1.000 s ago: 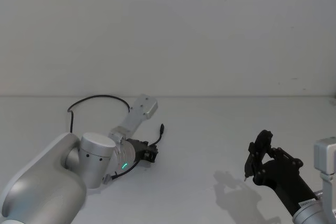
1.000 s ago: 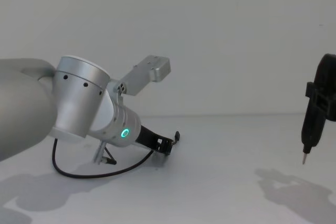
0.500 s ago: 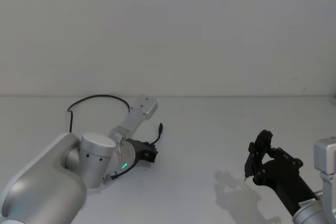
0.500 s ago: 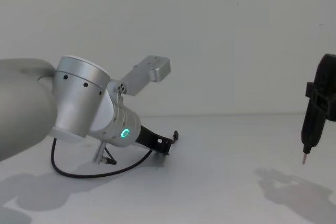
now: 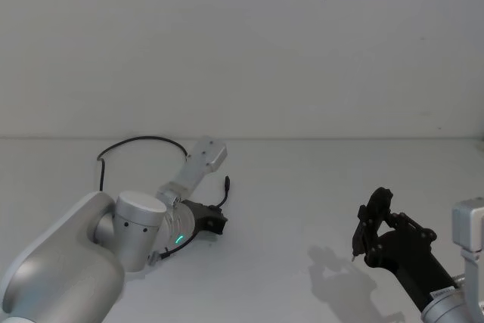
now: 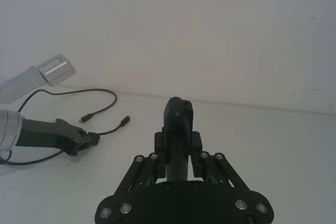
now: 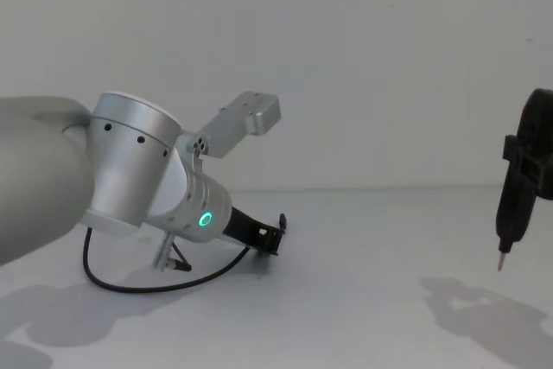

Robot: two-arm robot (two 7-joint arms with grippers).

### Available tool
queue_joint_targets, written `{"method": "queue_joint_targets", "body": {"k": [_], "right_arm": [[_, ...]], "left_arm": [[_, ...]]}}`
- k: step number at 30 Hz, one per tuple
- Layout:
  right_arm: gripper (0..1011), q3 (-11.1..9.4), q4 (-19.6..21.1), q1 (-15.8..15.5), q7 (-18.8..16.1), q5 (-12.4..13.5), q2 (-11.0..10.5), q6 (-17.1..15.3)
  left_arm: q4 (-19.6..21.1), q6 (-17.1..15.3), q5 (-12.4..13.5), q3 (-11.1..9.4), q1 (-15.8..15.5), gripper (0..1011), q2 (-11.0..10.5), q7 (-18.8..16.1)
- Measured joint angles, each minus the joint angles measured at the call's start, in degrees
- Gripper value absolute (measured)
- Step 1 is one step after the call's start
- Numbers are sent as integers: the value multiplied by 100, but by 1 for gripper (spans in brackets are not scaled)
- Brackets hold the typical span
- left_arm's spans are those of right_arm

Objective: Pick up the data cable with the one hand.

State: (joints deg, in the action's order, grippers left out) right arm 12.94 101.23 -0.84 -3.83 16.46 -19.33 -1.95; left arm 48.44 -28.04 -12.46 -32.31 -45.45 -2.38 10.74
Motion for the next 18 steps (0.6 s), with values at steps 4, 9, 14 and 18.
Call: {"method": "queue_joint_targets", "body": {"k": [4, 9, 14, 18], "right_arm": [[263, 0, 0, 0, 0, 0, 0, 0], [263, 0, 0, 0, 0, 0, 0, 0], [263, -1, 0, 0, -1, -1, 1, 0], [263, -9, 0, 4, -20, 4, 2, 0]], "left_arm": [[0, 0, 0, 0, 0, 66, 0, 0], [1, 1, -1, 0, 0, 66, 0, 0], [12, 10, 4, -4, 1, 65, -14, 29], [53, 63, 39, -40, 11, 65, -68, 121]]}}
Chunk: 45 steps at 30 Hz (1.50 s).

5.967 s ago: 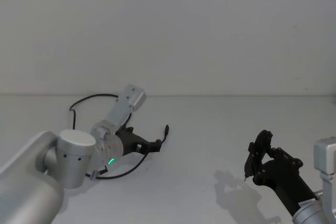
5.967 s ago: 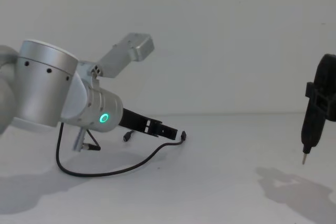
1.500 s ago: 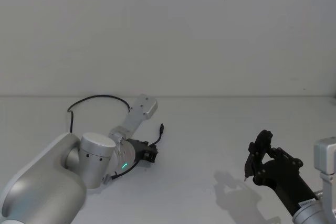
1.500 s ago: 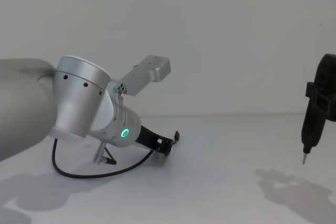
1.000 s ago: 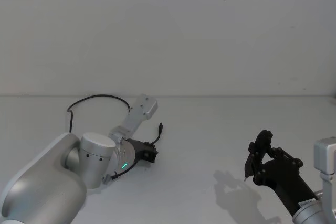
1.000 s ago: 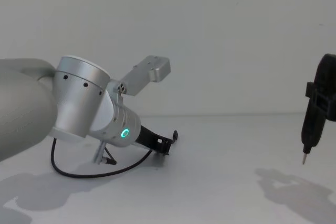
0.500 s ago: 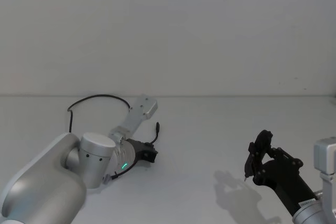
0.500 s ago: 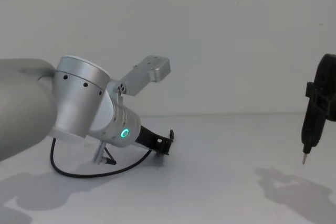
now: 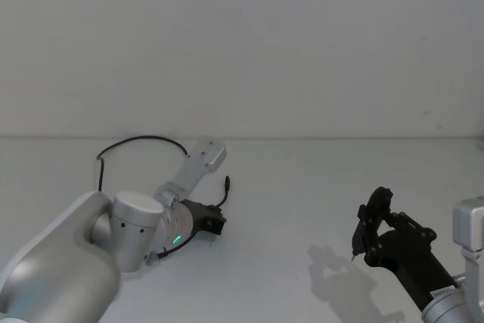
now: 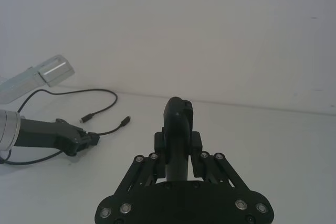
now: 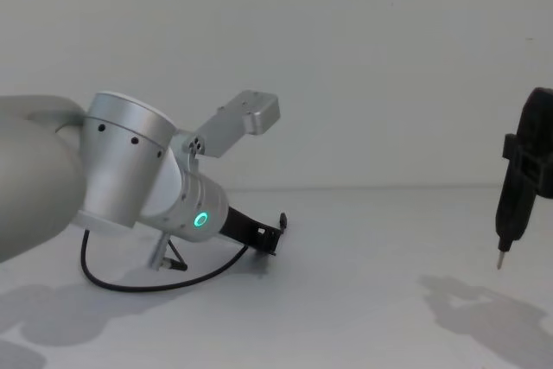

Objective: Pick up the data cable with the one hand.

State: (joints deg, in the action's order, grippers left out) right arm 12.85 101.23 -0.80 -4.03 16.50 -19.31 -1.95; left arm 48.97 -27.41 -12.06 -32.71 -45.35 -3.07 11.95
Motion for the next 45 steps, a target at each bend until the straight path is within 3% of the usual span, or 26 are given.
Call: {"method": "queue_joint_targets", "body": {"k": [9, 19, 30, 45], "right_arm": [[263, -77, 60, 54, -189, 151, 0, -5], [263, -210, 157, 156, -456, 445, 1, -119], [263, -388, 196, 321, -776, 919, 20, -257], [263, -452, 144, 511, -833, 1028, 63, -119]], "left_arm": [[265, 283, 116, -138, 61, 65, -289, 381], [779, 925, 173, -215, 207, 65, -806, 1048], [1105, 1528, 61, -265, 236, 65, -1329, 2054], [1108, 1896, -43, -632, -92, 65, -1841, 3647]]}}
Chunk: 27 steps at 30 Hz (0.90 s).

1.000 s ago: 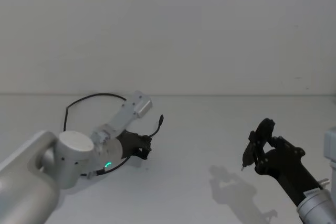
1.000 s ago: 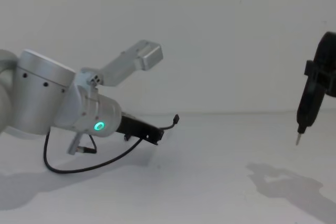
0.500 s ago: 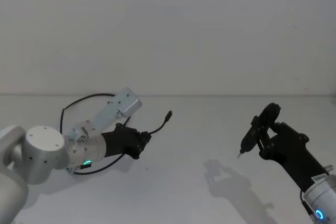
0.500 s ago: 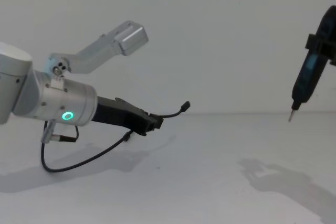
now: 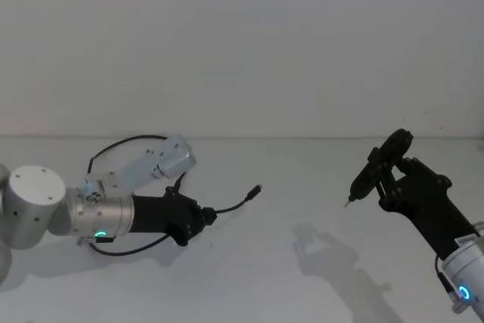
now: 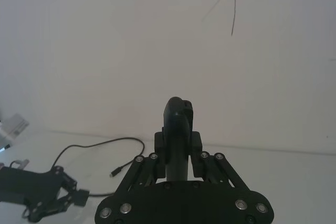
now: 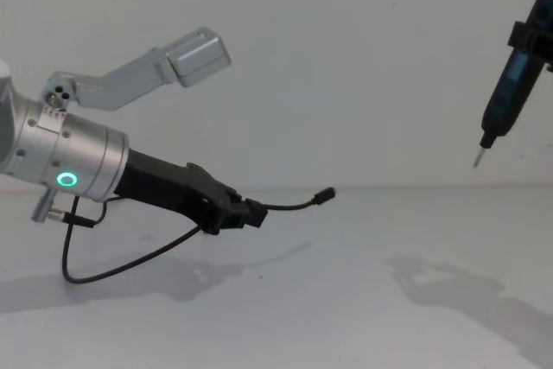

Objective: Pick up the data cable with the one hand.

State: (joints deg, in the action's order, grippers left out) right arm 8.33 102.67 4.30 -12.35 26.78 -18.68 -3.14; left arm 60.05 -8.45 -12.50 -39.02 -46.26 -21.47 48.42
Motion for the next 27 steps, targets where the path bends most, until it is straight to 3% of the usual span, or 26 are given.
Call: {"method": "queue_joint_targets", "body": {"k": [11, 27], "right_arm": [[263, 78, -135, 73, 18, -93, 125, 79], [263, 191, -283, 84, 24, -199, 284, 109]], "left_arm": [[-99, 475, 20, -283, -303, 65, -138, 835], [92, 849, -95, -395, -472, 65, -247, 1330]]}}
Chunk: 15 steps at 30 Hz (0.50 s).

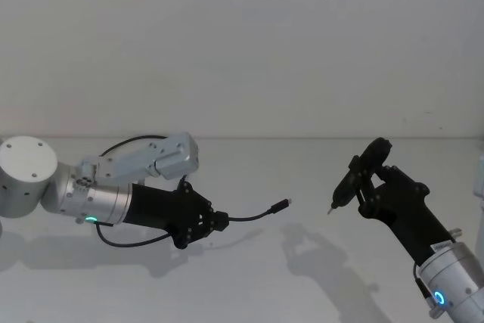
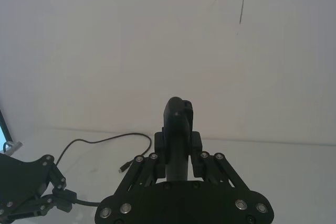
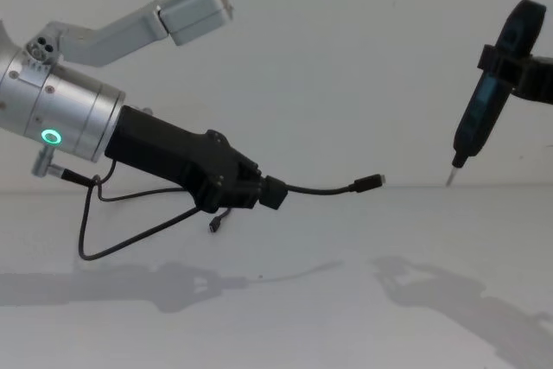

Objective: Pick up the data cable with the one hand.

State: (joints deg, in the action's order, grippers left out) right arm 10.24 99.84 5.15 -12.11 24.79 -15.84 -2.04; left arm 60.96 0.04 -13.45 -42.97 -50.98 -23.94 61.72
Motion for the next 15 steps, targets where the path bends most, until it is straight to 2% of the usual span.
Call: {"method": "queue_joint_targets", "body": {"k": [15], "right_arm": [[263, 41, 4, 11, -38, 22, 49, 16]], "left_arm": [[78, 145, -108, -65, -74, 66, -1, 167]]}}
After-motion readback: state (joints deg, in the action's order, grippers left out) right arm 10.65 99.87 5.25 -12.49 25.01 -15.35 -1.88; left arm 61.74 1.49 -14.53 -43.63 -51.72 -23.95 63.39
